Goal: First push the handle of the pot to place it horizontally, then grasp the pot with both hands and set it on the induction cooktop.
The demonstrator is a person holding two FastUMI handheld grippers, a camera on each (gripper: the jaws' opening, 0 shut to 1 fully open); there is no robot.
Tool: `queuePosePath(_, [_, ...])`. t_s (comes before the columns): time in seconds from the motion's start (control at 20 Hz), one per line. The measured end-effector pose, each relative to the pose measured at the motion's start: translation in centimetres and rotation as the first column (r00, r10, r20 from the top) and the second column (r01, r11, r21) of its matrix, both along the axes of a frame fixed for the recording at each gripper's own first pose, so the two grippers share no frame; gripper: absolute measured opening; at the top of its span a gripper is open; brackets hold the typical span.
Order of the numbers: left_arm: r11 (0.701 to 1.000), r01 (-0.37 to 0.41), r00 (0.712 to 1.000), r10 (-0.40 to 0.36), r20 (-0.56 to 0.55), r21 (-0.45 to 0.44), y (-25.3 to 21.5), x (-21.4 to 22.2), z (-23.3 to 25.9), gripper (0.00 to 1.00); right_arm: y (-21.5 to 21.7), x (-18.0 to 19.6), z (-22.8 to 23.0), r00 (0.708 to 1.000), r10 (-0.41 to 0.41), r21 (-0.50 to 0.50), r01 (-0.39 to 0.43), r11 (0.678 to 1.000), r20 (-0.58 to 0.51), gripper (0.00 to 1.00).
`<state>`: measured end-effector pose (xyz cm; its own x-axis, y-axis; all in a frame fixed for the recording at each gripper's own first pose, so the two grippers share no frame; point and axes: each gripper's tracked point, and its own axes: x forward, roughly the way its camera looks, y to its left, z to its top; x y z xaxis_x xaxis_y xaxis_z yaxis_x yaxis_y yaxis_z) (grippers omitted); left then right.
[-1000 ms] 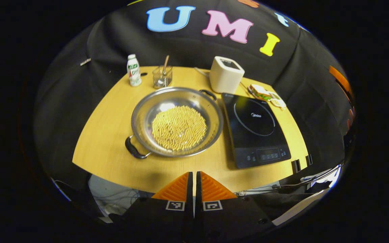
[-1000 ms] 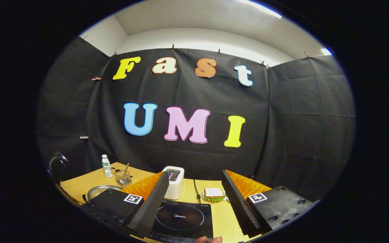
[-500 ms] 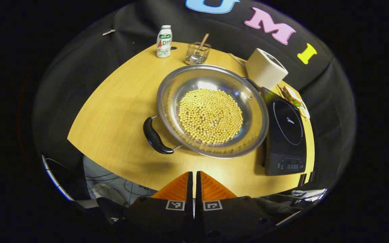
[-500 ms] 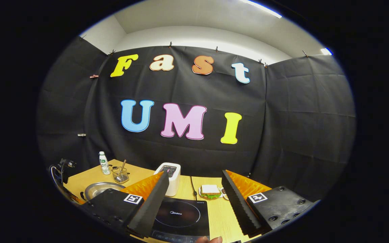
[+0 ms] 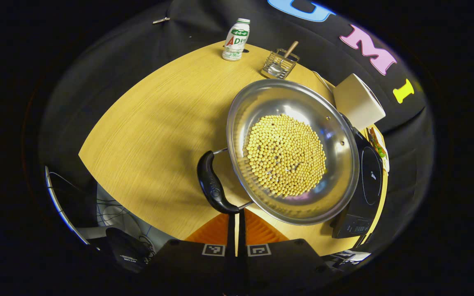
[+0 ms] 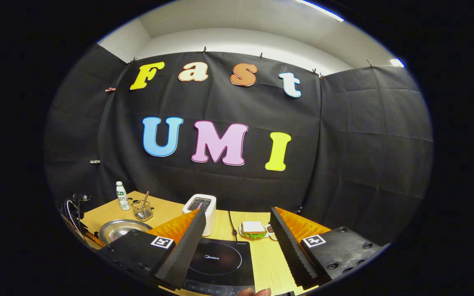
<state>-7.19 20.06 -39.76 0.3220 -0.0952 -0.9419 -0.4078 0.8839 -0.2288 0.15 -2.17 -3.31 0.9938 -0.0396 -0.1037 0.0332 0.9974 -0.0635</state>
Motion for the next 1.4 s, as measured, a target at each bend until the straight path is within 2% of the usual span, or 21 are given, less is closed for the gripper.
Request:
queuePosePath(0.2, [0.999,-0.033,0.999,0.033,-0.003,0.029,2.7,1.6,-0.3,0.06,-0.3,-0.1,-0.3,1.000,-0.007,-0.012,0.007,1.000,-0.012,0.97])
queuePosePath(0.5, [0.993,-0.042,0.999,0.039,0.024,0.108,7.5,5.8,-0.8,0.05,0.5,1.2,-0.8,0.999,-0.015,-0.035,0.014,0.999,-0.029,0.97])
queuePosePath(0.85, [0.977,0.028,0.996,-0.046,0.079,0.211,11.2,11.5,-1.4,0.05,-0.5,1.0,-1.8,0.997,-0.052,-0.059,0.049,0.997,-0.058,0.98])
queuePosePath(1.15, [0.944,0.126,0.988,-0.148,0.052,0.305,11.7,14.4,-2.0,0.05,-0.7,0.7,-2.8,0.994,-0.068,-0.077,0.062,0.995,-0.083,0.98])
queuePosePath(1.25, [0.944,0.135,0.985,-0.160,0.063,0.301,11.3,14.7,-2.0,0.05,-0.2,0.7,-3.0,0.994,-0.060,-0.075,0.054,0.996,-0.091,0.98])
queuePosePath(1.4, [0.955,0.109,0.988,-0.135,0.079,0.274,11.0,14.2,-2.2,0.05,0.5,0.9,-3.7,0.993,-0.040,-0.068,0.033,0.997,-0.108,0.98])
